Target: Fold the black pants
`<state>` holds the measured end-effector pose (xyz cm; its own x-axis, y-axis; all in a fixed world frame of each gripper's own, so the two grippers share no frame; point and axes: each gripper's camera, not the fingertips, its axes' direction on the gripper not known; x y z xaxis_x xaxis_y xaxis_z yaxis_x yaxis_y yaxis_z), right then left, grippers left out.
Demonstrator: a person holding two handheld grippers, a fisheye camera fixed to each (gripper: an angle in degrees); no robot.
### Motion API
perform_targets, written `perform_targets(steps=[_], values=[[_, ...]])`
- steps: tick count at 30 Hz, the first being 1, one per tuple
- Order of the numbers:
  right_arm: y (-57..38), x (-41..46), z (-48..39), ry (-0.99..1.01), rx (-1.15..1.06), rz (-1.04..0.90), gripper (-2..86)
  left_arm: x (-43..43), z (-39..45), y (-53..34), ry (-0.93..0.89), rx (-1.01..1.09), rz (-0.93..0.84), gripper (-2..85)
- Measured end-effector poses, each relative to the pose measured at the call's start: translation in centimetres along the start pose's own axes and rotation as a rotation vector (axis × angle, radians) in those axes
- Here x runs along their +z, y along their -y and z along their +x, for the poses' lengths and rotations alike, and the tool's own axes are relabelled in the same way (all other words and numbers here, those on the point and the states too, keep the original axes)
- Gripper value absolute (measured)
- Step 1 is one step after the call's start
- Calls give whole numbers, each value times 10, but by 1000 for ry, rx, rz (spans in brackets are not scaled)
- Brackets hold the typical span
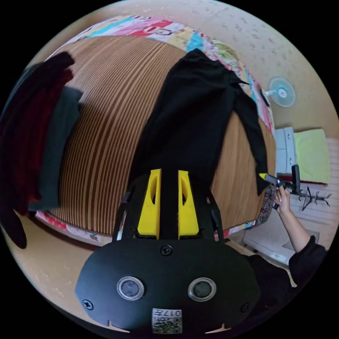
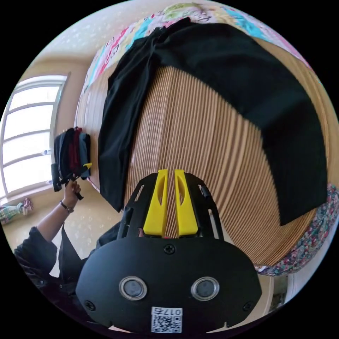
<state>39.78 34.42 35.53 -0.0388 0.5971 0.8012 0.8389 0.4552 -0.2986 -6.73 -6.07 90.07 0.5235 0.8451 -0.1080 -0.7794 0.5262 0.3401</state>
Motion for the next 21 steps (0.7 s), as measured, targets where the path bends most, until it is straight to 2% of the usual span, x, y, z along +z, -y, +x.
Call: perform_targets(steps=[4, 7, 9, 11, 13, 16, 18, 19, 21], values=[[-3, 28, -31, 123, -90, -42, 16, 17, -4, -6, -76, -44, -38, 81], [6, 39, -80, 152, -169, -26, 14, 40, 18, -19, 25, -26, -181, 14], [13, 50, -116, 185, -244, -44, 13, 37, 30, -30, 14, -25, -155, 0], [16, 66, -163, 114, -355, -47, 10, 37, 34, -36, -24, -97, -182, -5], [15, 85, -186, 29, -362, -76, 9, 30, 38, -39, -47, -190, -199, -8], [4, 133, -209, -85, -475, -300, 6, 23, 35, -39, -99, -291, -223, -8], [2, 123, -214, -99, -544, -343, 5, 23, 38, -34, -120, -276, -268, -7], [6, 115, -212, -77, -564, -435, 5, 19, 42, -29, -117, -238, -285, -5], [9, 72, -191, -40, -579, -345, 5, 12, 50, -23, -84, -179, -308, 0]])
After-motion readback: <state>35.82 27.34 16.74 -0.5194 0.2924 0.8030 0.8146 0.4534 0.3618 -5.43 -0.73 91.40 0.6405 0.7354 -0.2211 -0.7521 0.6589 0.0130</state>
